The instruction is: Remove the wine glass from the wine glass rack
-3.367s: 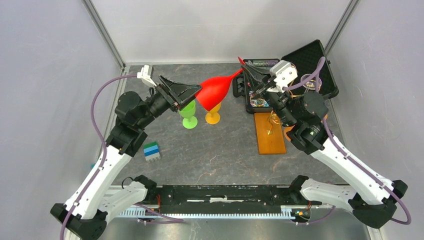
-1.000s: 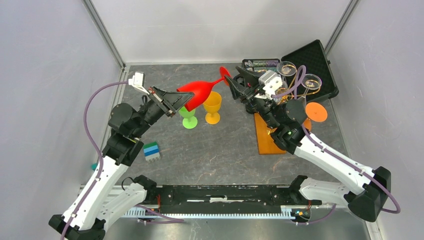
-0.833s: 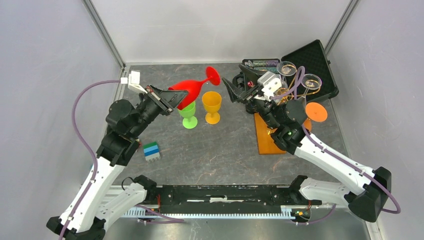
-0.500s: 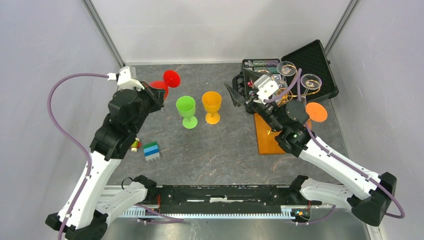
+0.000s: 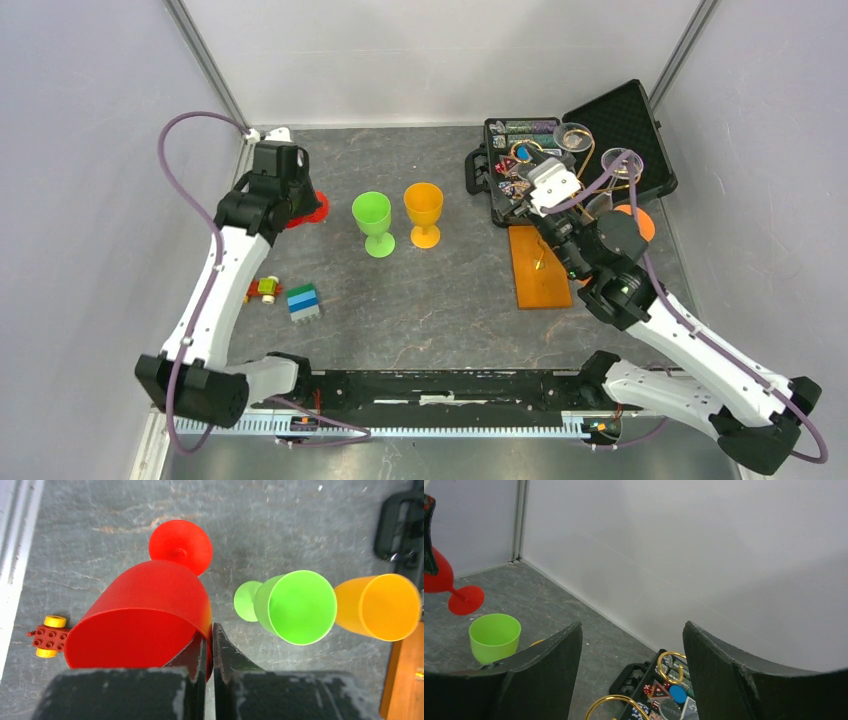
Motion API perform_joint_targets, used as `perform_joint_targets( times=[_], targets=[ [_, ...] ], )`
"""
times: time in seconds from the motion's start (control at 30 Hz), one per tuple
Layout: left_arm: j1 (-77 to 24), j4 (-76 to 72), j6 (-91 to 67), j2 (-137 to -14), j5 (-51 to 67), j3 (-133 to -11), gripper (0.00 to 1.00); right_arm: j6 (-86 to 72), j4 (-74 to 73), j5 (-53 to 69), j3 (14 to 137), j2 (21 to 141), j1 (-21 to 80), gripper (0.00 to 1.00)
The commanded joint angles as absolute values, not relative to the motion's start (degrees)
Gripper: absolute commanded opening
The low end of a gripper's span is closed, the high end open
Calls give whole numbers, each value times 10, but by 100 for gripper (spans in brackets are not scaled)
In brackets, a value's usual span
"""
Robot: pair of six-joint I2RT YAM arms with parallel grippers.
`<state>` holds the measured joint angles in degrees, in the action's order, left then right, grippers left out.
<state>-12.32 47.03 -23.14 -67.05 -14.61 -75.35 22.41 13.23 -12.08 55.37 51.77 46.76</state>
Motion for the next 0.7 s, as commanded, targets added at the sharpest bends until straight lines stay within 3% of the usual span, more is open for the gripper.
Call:
perform_joint_targets(
  times=[0.0,0.47,0.67],
  targets=[
    [-111,485,-199,-727,-61,-776,2,251,109,-165,562,479,469,78],
    [-111,529,-167,-900,-7,-853,3,254,72,-185,554,417,469,78],
    [-112,556,-155,-947,-41,-875,10,244,50,-190,554,395,469,78]
  ],
)
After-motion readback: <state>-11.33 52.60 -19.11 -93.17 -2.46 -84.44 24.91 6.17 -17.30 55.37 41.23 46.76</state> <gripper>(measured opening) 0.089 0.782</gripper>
